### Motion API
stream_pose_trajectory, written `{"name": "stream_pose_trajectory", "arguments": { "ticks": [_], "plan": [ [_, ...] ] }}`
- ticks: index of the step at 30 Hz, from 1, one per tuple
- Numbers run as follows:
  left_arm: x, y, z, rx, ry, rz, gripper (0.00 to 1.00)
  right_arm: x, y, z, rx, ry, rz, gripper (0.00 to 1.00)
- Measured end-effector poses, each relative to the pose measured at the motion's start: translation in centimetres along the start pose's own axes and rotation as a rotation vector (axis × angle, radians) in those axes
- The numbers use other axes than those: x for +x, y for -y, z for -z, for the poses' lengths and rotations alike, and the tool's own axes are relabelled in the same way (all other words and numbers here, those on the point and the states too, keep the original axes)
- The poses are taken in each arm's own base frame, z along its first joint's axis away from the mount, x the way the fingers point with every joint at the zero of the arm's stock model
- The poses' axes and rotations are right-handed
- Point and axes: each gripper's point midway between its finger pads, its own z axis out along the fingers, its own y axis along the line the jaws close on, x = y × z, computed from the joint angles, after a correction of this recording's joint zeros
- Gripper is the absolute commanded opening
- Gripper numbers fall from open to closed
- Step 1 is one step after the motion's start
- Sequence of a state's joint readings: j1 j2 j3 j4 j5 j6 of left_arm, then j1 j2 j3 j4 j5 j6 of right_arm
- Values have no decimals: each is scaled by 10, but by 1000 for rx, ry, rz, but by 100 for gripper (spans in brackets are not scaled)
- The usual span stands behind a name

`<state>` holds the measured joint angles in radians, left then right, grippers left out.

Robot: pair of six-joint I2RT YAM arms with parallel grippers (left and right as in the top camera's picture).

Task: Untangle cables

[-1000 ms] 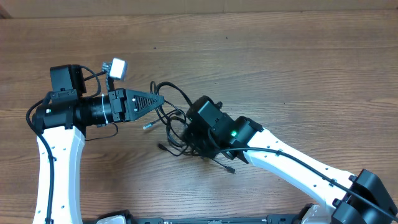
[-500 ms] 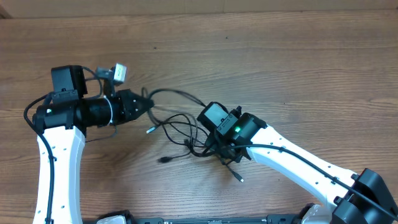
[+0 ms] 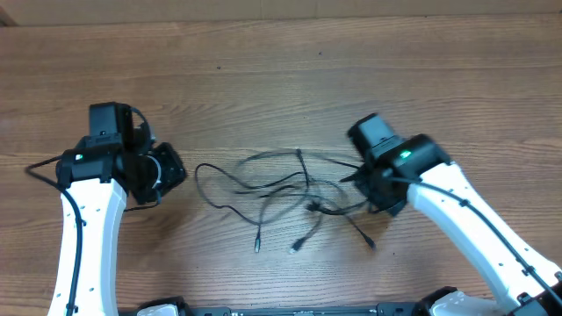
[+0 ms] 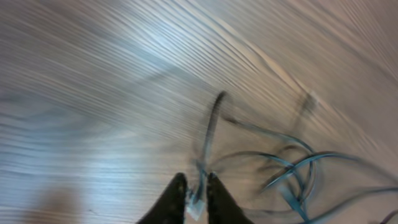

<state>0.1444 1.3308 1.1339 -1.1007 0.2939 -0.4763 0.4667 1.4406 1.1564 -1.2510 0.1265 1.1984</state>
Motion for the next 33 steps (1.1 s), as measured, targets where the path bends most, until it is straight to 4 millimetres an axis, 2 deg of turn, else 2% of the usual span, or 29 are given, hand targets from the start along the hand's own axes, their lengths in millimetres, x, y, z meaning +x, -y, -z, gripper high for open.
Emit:
{"name": "stream_pose_trajectory", "arguments": {
  "ticks": [2,5,8,9,12,15,21,24,25,26,27,33],
  "plan": [
    [-4,-14,-4,-48,23,45,35,-11,4,-1,7,21,-21,34],
    [-2,-26,-12,-93,24,81,47,-13,4,-1,11,32,-4,42],
    [1,-33,-16,-115,18,102,79,-13,4,-1,9,30,7,46],
    [2,-34,-16,-121,17,106,98,-12,3,-1,5,26,8,46],
    [2,-35,-17,-125,17,110,100,-7,-3,-1,-21,-2,10,49],
    [2,-33,-17,-113,16,110,100,-2,-17,0,-84,-40,39,59],
    [1,-27,-18,-79,12,107,100,16,-61,10,-307,-135,251,66],
    [1,-27,-18,-83,14,109,99,34,-76,19,-418,-204,421,75],
    [1,-28,-18,-88,17,117,99,43,-79,23,-458,-230,491,79],
    [0,-29,-18,-94,20,130,100,51,-81,27,-488,-253,555,90],
    [-1,-31,-17,-103,27,153,100,63,-84,31,-527,-279,637,93],
    [-2,-39,-16,-136,47,298,99,113,-102,47,-662,-281,924,100]
  ]
}}
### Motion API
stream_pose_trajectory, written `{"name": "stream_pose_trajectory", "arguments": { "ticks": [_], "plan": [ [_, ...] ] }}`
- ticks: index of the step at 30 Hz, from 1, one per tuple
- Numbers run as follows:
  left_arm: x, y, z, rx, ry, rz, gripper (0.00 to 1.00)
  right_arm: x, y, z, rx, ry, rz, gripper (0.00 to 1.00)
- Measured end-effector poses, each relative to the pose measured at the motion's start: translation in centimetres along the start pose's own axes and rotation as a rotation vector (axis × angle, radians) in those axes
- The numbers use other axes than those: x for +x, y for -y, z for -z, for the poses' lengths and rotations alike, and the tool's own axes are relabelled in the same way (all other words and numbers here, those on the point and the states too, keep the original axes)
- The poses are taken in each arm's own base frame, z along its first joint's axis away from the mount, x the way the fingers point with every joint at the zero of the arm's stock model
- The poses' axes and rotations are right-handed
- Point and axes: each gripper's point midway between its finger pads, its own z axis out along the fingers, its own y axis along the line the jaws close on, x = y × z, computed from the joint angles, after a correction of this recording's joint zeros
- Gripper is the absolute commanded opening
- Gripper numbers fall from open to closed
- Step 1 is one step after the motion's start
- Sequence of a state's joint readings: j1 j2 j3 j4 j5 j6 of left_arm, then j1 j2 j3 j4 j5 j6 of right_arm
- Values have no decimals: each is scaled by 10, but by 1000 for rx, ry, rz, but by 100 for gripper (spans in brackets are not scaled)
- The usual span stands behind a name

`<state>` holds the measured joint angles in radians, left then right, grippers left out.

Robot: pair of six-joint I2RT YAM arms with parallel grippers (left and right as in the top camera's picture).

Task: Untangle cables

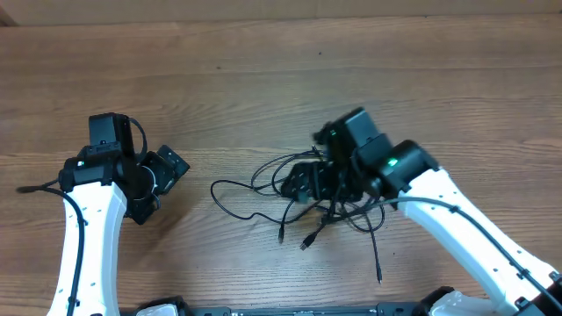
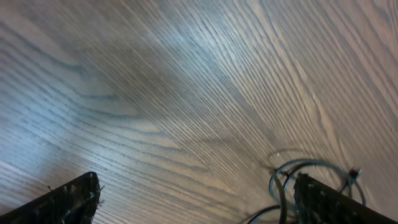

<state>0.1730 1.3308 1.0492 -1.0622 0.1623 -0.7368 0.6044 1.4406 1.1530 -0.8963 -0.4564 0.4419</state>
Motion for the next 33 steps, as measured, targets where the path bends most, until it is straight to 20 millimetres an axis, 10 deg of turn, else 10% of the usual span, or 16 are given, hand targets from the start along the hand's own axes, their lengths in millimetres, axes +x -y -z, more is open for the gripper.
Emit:
{"name": "stream_pose_trajectory", "arguments": {
  "ticks": [16,19,28,33],
  "plan": [
    [-10,-51,6,-164,32,242,99,15,-73,-83,-63,46,356,100],
    [-7,-53,7,-175,22,246,99,13,-64,-103,-13,47,362,88],
    [-8,-53,7,-173,28,249,100,24,-47,-135,5,-38,335,4],
    [-9,-53,7,-173,28,250,99,31,-54,-133,-50,-83,334,4]
  ]
}}
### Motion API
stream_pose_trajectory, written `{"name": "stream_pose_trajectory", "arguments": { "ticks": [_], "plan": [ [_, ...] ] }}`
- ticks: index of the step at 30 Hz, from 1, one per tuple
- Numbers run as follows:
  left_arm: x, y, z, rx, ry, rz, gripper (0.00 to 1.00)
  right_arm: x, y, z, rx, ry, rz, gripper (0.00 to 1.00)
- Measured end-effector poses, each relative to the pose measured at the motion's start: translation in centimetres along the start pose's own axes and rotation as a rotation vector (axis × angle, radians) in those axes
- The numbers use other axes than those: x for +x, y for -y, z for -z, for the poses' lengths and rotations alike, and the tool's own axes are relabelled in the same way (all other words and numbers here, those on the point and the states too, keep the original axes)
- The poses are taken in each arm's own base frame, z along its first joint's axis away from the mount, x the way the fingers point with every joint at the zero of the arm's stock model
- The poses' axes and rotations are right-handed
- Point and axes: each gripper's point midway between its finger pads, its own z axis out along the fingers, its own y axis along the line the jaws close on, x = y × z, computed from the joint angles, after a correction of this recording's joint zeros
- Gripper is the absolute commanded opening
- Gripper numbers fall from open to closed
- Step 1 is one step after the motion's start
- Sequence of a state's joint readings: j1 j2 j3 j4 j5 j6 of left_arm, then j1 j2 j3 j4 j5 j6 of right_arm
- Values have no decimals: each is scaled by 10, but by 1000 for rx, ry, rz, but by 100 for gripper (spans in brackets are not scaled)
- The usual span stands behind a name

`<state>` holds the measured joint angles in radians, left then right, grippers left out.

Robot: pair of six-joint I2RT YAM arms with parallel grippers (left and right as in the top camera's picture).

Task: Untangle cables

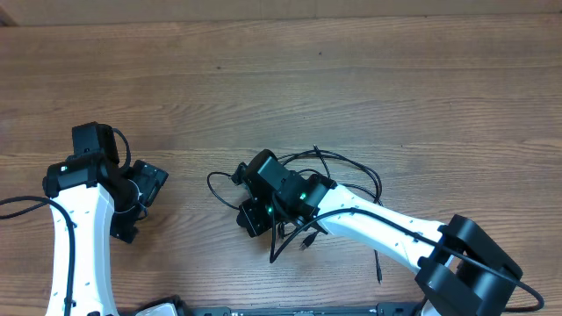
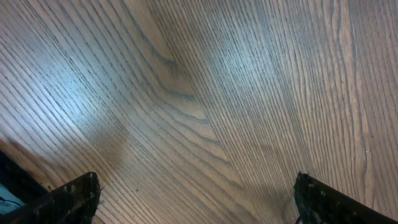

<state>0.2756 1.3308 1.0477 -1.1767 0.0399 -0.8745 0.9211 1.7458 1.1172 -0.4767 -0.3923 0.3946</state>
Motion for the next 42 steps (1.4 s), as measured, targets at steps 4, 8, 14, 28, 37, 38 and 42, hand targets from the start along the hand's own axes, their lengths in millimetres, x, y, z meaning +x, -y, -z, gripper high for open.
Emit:
{"name": "stream_pose_trajectory", "arguments": {
  "ticks": [4,8,14,28,37,38,42],
  "plan": [
    [0,0,0,1,1,6,100,-8,10,20,11,-12,-30,17],
    [0,0,0,1,1,9,100,-40,5,61,0,87,-21,56],
    [0,0,0,1,1,10,100,-36,-19,77,-16,94,45,91],
    [0,0,0,1,1,10,100,-27,-16,-28,152,73,207,77],
    [0,0,0,1,1,10,100,-30,7,-33,234,77,187,4],
    [0,0,0,1,1,10,99,-28,10,-32,242,65,180,4],
    [0,0,0,1,1,10,99,-22,23,-14,303,-19,140,4]
  ]
}}
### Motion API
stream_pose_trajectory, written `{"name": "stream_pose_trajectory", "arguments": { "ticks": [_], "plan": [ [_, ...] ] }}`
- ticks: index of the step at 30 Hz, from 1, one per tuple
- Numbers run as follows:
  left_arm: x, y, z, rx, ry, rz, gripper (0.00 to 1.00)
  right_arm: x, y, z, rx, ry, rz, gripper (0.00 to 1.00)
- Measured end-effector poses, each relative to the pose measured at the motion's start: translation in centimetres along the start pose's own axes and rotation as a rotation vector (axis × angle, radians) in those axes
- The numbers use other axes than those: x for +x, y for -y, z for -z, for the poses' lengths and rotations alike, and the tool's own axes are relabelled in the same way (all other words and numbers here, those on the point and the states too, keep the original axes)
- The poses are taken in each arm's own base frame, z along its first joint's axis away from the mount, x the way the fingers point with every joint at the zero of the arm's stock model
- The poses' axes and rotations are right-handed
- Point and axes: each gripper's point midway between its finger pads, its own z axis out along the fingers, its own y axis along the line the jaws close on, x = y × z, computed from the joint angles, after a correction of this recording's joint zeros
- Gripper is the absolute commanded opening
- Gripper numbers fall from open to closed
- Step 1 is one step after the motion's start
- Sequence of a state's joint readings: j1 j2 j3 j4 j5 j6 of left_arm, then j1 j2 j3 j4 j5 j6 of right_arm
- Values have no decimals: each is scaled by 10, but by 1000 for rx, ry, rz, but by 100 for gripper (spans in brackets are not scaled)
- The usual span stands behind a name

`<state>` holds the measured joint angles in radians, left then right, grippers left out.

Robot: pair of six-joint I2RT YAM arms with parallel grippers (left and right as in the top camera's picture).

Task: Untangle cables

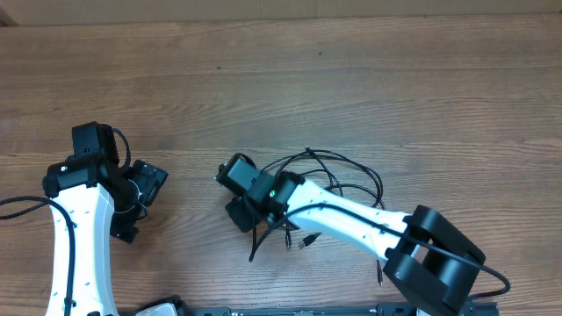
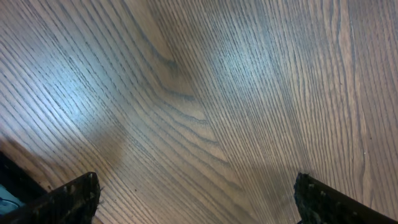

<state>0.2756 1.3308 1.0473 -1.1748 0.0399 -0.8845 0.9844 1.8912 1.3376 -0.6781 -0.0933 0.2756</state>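
A tangle of thin black cables (image 1: 338, 180) lies at the table's middle, with loops to the right and loose plug ends (image 1: 303, 240) pointing toward the front edge. My right gripper (image 1: 239, 209) reaches across to the tangle's left end, down among the strands. Its jaws are hidden under the wrist, so any hold on a strand cannot be made out. My left gripper (image 1: 138, 206) stands wide open at the far left, well apart from the cables. In the left wrist view the left gripper (image 2: 199, 202) has only bare wood between its fingertips (image 2: 69, 199).
The wooden table (image 1: 351, 79) runs to a pale strip at the back edge. The right arm (image 1: 430, 254) lies diagonally over the front right area. A grey robot lead (image 1: 13, 204) trails off the left side.
The right gripper has shifted a little to the left, and the left part of the tangle and its loose ends sit further left. The left arm has not moved.
First my left gripper was shut on a cable end at the left of a spread tangle, with my right gripper at its right side. Then the left stood open off the cable and the right was over a bunched tangle. Later the right reached its left end.
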Motion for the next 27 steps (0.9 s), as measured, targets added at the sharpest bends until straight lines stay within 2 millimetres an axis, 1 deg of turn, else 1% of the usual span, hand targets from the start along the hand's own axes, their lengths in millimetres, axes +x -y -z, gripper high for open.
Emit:
{"name": "stream_pose_trajectory", "arguments": {
  "ticks": [2,3,5,6,7,10,13,14,15,16,18,19,21,23,24,25,27],
  "plan": [
    [0,0,0,0,0,0,100,-7,4,20,22,-32,0,4],
    [0,0,0,0,0,0,99,-17,4,32,24,-21,3,4],
    [0,0,0,-1,0,0,100,-38,2,64,26,1,23,4],
    [0,0,0,0,0,0,100,-53,-1,86,21,32,41,4],
    [0,0,0,-1,0,0,99,-64,-3,101,21,60,52,4],
    [0,0,0,-1,-1,0,99,-100,-12,169,14,186,104,4],
    [0,-1,-1,-2,-1,0,99,-136,-19,243,23,380,137,4],
    [0,-1,-1,-3,-2,0,99,-150,-20,284,33,492,144,4],
    [0,-1,-1,-3,-2,0,99,-154,-20,297,36,528,143,4],
    [0,-1,-1,-2,-1,0,99,-161,-17,327,48,609,139,4],
    [1,-1,-1,-2,-2,0,99,-170,-9,381,66,753,123,4],
    [0,-1,-1,-2,-2,0,100,-172,-6,400,73,802,116,4],
    [1,-1,-1,-2,-2,0,100,-170,4,442,93,911,94,4],
    [1,-1,-1,-3,-2,0,100,-166,14,472,116,985,74,5],
    [1,-1,-1,-3,-2,0,100,-165,18,482,125,1008,68,5],
    [1,-1,-1,-3,-2,0,100,-163,23,489,138,1024,63,5],
    [1,-1,-1,-3,-2,0,99,-161,35,497,177,1040,45,5]
  ]
}}
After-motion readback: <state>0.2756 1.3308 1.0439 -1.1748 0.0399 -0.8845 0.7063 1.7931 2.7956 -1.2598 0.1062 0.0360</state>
